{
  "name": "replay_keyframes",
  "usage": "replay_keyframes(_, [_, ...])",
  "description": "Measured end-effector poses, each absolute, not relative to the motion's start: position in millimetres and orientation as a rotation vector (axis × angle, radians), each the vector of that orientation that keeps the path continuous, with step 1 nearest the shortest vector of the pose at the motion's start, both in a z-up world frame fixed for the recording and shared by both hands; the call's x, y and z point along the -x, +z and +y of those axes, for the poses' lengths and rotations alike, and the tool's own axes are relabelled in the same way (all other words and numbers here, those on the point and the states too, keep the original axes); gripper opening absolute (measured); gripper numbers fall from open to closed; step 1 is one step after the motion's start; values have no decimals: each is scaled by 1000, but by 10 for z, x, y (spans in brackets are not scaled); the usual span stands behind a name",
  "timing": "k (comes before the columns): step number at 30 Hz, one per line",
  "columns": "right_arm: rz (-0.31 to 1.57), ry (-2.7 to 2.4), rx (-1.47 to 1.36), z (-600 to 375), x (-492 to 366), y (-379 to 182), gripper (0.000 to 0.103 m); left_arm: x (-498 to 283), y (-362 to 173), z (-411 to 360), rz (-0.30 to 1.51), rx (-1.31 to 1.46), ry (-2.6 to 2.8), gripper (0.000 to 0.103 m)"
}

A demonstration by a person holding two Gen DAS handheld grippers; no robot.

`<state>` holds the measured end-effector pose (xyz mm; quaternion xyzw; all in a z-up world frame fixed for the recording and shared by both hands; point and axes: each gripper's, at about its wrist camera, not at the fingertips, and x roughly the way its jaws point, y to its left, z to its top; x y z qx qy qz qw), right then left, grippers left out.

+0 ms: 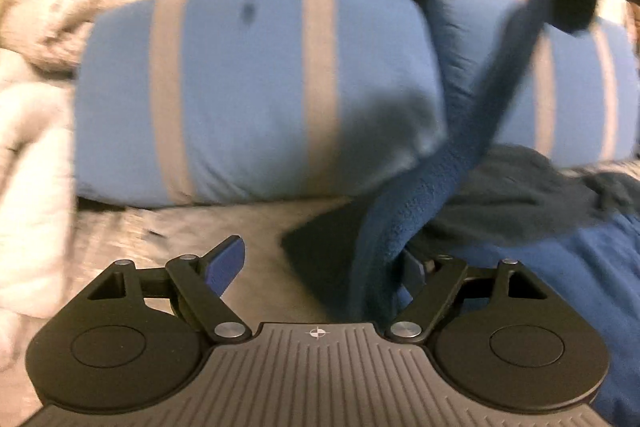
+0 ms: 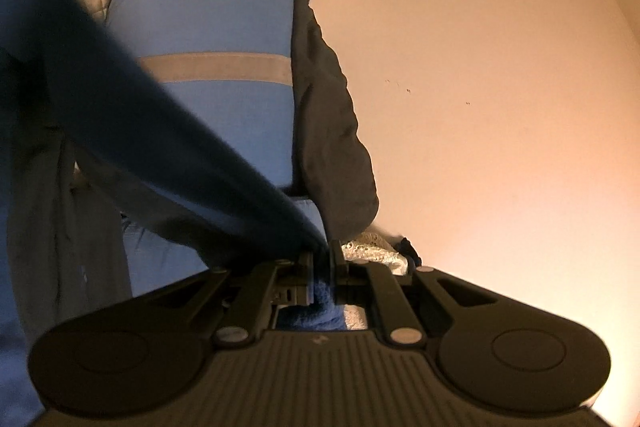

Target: Fold clothes

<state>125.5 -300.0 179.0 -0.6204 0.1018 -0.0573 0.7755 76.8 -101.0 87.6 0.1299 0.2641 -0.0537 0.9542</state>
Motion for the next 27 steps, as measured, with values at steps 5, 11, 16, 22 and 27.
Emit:
replay_keyframes(5, [223,-132,1325,-3025,-1309,1830,6,-700,632,-1156,572,-316,-203,80])
replay_keyframes(11, [240,-149,1299,-3093,-1403,1864,6,-653,363,-1311,613,-414,-265,80])
replay_keyframes(16, [278,-163,1276,-3249,-1467,1828,6,-658,310,-1272,607,-505,-197,80])
replay_keyframes(22, [372,-158,1276,-3604,-1481,1598,6,-735,555,-777,593,-297,-114,81])
replay_keyframes(27, [465,-119,1248,-3827,-1443,1280,6,-719,563,-790,611,-328,-118,81])
